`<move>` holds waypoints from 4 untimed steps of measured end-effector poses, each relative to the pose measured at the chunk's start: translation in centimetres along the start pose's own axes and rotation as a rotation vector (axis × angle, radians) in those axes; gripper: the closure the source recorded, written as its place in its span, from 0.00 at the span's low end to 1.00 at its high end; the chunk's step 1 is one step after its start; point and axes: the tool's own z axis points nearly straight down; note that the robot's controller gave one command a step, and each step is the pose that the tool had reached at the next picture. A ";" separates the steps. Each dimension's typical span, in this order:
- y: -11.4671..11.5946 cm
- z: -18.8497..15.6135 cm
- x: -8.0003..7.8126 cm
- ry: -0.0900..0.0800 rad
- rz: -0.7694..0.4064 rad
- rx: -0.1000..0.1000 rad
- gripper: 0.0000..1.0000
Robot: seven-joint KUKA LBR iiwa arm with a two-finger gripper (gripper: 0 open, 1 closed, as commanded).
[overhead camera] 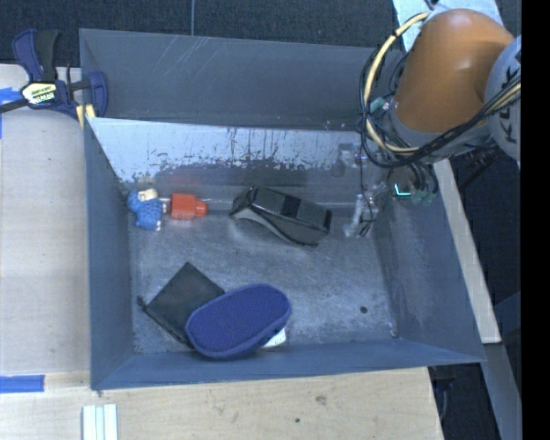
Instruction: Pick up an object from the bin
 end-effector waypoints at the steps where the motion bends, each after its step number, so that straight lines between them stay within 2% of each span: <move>1: 6.4 13.9 -1.5 -0.009 0.081 0.002 0.00; 2: 6.2 10.8 -0.5 -0.011 0.219 -0.001 0.00; 3: 5.8 9.0 0.0 -0.012 0.471 -0.002 0.00; 4: 6.0 13.6 0.6 -0.015 0.784 -0.007 0.00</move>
Offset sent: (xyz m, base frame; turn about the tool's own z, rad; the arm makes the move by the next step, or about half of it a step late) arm 0.0121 0.0655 -0.1399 0.0791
